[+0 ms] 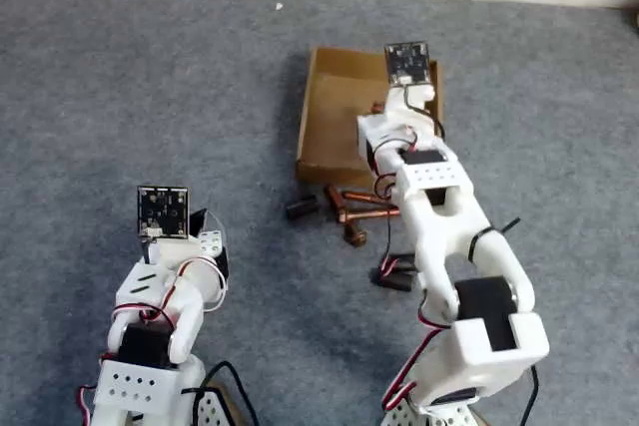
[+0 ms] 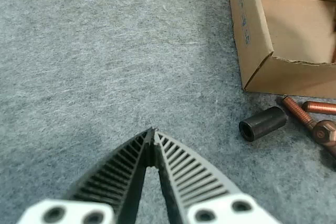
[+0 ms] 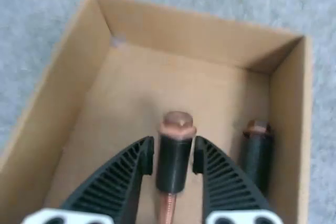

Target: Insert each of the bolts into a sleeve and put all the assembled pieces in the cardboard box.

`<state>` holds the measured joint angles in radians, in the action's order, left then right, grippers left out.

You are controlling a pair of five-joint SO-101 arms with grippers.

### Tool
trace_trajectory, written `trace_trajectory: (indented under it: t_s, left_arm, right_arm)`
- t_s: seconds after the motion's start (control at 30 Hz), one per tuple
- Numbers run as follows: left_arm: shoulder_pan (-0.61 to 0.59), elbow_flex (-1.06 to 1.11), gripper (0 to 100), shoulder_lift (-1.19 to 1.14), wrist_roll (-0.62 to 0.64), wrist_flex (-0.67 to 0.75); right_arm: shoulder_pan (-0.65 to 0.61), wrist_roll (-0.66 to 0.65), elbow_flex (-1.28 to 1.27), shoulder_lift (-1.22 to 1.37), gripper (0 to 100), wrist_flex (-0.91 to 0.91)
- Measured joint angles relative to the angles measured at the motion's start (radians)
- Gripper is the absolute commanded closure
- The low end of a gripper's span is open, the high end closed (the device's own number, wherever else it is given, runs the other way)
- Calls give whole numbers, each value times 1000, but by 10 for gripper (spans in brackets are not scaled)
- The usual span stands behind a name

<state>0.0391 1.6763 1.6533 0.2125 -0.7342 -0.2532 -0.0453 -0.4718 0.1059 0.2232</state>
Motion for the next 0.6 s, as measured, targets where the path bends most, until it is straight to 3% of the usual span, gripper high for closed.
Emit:
trace_trajectory:
  t_s: [0.17, 0.37, 0.6]
  left_arm:
    - [0, 0, 995, 0, 0, 0]
    - [0, 0, 994, 0, 0, 0]
    - [0, 0, 994, 0, 0, 0]
  right_arm:
    - [5, 0, 12, -35, 878, 101]
    - [0, 0, 12, -270, 878, 341]
    - [-158, 6, 12, -474, 878, 678]
